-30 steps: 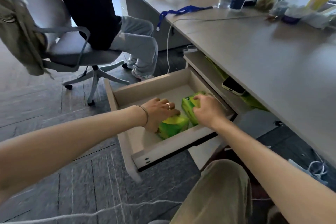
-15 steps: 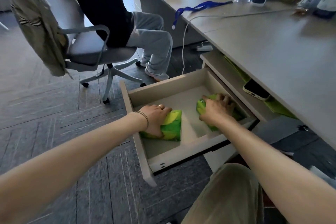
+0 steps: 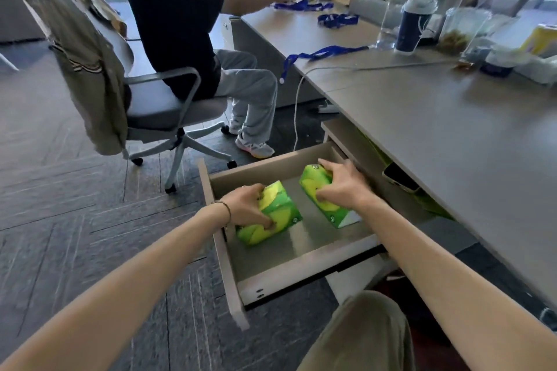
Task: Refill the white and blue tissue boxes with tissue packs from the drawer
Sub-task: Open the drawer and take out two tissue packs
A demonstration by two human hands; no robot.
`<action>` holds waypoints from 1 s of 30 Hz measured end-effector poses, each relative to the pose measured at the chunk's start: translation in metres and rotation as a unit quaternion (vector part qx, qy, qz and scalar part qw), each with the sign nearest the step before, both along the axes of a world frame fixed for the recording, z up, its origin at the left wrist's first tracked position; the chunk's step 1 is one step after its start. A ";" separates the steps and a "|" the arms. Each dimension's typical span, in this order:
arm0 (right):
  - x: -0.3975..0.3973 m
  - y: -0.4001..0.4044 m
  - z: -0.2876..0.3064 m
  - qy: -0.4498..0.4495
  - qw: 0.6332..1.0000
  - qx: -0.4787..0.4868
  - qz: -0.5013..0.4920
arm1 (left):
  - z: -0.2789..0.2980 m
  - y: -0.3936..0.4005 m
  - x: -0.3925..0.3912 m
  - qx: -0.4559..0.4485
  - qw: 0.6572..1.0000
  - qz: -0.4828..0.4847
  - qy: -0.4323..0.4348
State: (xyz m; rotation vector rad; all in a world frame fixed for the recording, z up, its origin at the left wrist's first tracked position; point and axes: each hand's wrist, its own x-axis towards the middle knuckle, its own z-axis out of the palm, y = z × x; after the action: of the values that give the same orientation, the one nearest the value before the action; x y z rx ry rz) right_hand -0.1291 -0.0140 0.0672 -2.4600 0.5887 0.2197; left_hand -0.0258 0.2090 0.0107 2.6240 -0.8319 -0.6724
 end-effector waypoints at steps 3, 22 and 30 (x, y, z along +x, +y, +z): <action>-0.022 0.008 0.038 -0.076 0.996 -0.023 0.030 | 0.013 -0.002 -0.002 -0.108 0.993 0.042 0.003; -0.226 -0.190 0.197 -0.264 0.959 -0.047 -0.087 | 0.196 -0.275 -0.078 -0.313 0.932 -0.101 -0.153; -0.230 -0.305 0.164 -0.192 0.975 -0.085 -0.076 | 0.186 -0.389 -0.077 -0.108 0.963 -0.158 -0.191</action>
State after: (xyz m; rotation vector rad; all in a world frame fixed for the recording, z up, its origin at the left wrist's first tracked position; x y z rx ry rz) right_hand -0.3593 -0.3192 0.2315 -2.5089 0.6401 -0.3742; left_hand -0.1027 -0.1795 0.1964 2.4743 -1.3726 -0.1261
